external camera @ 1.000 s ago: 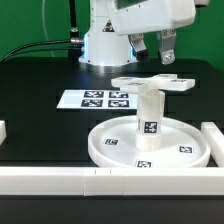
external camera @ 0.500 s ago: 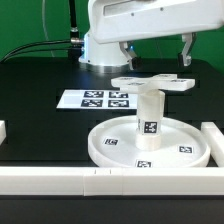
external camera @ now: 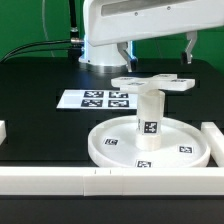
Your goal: Assemble round table
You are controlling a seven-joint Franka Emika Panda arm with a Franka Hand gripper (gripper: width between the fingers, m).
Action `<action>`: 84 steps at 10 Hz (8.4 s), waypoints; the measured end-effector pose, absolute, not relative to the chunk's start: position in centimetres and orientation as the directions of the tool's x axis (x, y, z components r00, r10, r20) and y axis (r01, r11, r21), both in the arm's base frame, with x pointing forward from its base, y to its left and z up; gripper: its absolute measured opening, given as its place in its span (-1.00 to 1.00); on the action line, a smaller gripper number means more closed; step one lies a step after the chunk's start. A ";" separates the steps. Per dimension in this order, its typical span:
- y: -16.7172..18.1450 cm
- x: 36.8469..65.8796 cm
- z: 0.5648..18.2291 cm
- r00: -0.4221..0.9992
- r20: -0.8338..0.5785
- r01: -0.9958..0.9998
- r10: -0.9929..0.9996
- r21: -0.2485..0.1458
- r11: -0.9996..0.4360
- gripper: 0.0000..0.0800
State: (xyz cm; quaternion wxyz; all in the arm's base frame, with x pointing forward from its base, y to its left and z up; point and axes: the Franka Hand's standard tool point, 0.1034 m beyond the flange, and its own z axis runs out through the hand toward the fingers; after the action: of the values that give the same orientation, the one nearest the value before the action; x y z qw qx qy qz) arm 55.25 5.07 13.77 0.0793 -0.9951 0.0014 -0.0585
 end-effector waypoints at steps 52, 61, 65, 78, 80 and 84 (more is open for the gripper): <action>4.0 54.5 10.6 0.980 0.108 0.177 0.169 -0.066 -0.982 0.11; 3.8 54.4 10.5 0.682 0.020 -0.715 -0.731 -0.197 -0.671 0.11; 3.8 54.4 10.5 0.351 -0.069 -0.922 -0.934 -0.197 -0.332 0.11; 5.1 54.1 13.1 0.313 -0.137 -0.938 -0.940 -0.198 -0.284 0.62; 5.9 54.1 13.1 0.593 -0.049 -0.795 -0.803 -0.190 -0.576 0.62; 6.0 54.1 13.1 0.812 0.012 -0.571 -0.584 -0.197 -0.797 0.62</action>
Offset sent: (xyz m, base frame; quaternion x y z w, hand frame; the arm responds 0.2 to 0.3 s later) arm 0.0000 0.0000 0.0000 0.0000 0.0000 -0.1938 0.9810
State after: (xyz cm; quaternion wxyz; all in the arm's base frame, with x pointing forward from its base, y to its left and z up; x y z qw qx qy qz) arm 54.12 5.96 13.06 0.0926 -0.9472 0.3048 -0.0361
